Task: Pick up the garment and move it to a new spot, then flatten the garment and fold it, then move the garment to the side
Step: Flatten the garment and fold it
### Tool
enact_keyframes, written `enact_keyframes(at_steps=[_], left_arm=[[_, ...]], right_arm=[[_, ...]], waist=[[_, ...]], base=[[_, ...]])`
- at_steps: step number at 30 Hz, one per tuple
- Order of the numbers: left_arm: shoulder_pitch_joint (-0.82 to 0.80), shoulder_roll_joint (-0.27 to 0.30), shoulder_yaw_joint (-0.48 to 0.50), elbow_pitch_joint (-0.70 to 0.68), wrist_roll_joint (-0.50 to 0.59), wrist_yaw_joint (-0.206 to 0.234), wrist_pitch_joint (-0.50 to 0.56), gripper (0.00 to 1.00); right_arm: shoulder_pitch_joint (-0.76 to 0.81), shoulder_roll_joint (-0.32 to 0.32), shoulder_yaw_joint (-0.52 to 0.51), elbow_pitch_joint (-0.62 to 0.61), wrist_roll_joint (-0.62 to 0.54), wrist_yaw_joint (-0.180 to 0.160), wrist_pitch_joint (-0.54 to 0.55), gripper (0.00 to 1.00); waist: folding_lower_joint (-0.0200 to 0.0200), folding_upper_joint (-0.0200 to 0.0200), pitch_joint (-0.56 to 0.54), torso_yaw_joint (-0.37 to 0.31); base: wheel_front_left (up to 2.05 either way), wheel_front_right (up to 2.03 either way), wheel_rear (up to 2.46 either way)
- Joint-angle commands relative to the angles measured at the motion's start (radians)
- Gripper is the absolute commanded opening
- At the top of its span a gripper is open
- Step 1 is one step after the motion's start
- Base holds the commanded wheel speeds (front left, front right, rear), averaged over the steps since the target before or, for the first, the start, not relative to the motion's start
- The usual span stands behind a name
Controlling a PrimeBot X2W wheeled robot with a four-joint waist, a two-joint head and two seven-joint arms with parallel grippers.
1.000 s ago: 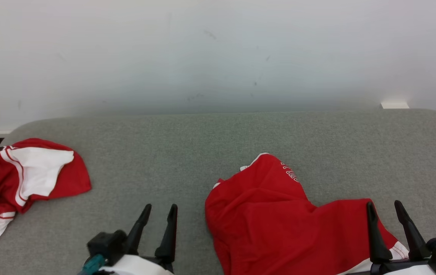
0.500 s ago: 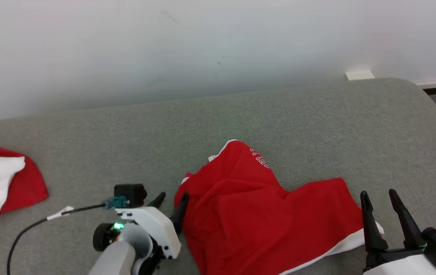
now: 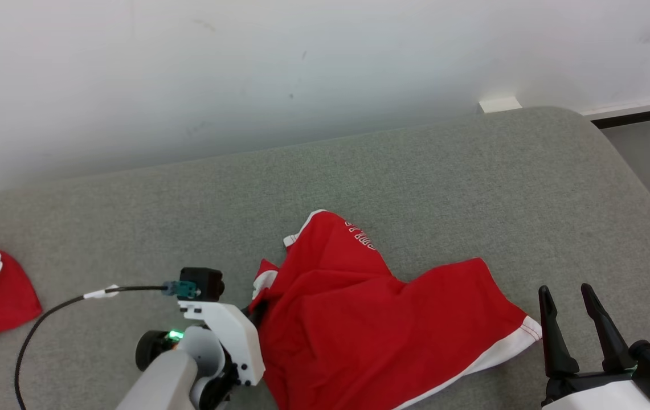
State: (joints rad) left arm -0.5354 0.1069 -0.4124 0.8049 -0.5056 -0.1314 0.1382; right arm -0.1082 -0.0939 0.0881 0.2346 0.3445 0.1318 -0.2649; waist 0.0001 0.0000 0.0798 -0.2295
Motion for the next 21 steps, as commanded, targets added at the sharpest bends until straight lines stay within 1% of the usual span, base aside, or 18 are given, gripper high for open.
enact_keyframes(at_steps=[1,3,6,8,11,13,15,17,21], left_arm=[[-0.011,0.018,-0.005,-0.011,-0.018,0.002,-0.001,0.00],[-0.028,0.036,-0.017,-0.029,-0.038,0.002,0.019,0.00],[-0.065,0.082,-0.021,-0.047,-0.059,0.002,0.066,0.00],[-0.092,0.097,-0.013,-0.063,-0.111,0.002,0.119,0.00],[-0.142,0.148,0.012,-0.069,-0.180,0.002,0.193,0.00],[-0.169,0.184,0.018,-0.050,-0.191,0.002,0.223,0.00],[-0.188,0.199,0.029,-0.027,-0.213,0.001,0.243,0.00],[-0.215,0.228,0.031,0.006,-0.206,0.002,0.249,0.00],[-0.241,0.242,0.049,0.078,-0.233,0.002,0.244,0.00]], right_arm=[[0.011,0.002,-0.005,0.006,-0.007,-0.002,0.001,1.00],[0.014,0.005,-0.006,0.005,-0.008,-0.002,0.001,1.00],[0.009,0.008,-0.003,0.003,-0.009,-0.002,0.001,1.00],[0.000,0.010,-0.004,-0.002,-0.008,-0.002,0.001,1.00],[-0.011,0.015,-0.005,-0.008,-0.005,-0.002,0.001,1.00],[-0.018,0.021,0.004,-0.009,-0.001,-0.002,0.001,1.00],[-0.023,0.023,0.008,-0.007,0.003,-0.002,0.001,1.00],[-0.032,0.028,0.011,-0.007,0.006,-0.002,0.001,1.00],[-0.039,0.033,0.014,-0.002,0.004,-0.002,0.001,1.00]], waist=[[-0.0001,0.0000,-0.010,0.001],[-0.0001,0.0000,-0.019,0.003],[-0.0001,0.0000,-0.021,0.000],[-0.0001,0.0000,-0.012,-0.004],[-0.0001,0.0000,0.007,-0.014],[-0.0001,0.0000,0.020,-0.029],[-0.0001,0.0000,0.027,-0.043],[-0.0001,0.0000,0.033,-0.057],[-0.0001,0.0000,0.038,-0.075]], base=[[0.00,0.00,0.00],[0.00,0.00,0.00],[0.00,0.00,0.00],[0.00,0.00,0.00],[0.00,0.00,0.00],[0.00,0.00,0.00],[0.00,0.00,0.00],[0.00,0.00,0.00],[0.00,0.00,0.00]])
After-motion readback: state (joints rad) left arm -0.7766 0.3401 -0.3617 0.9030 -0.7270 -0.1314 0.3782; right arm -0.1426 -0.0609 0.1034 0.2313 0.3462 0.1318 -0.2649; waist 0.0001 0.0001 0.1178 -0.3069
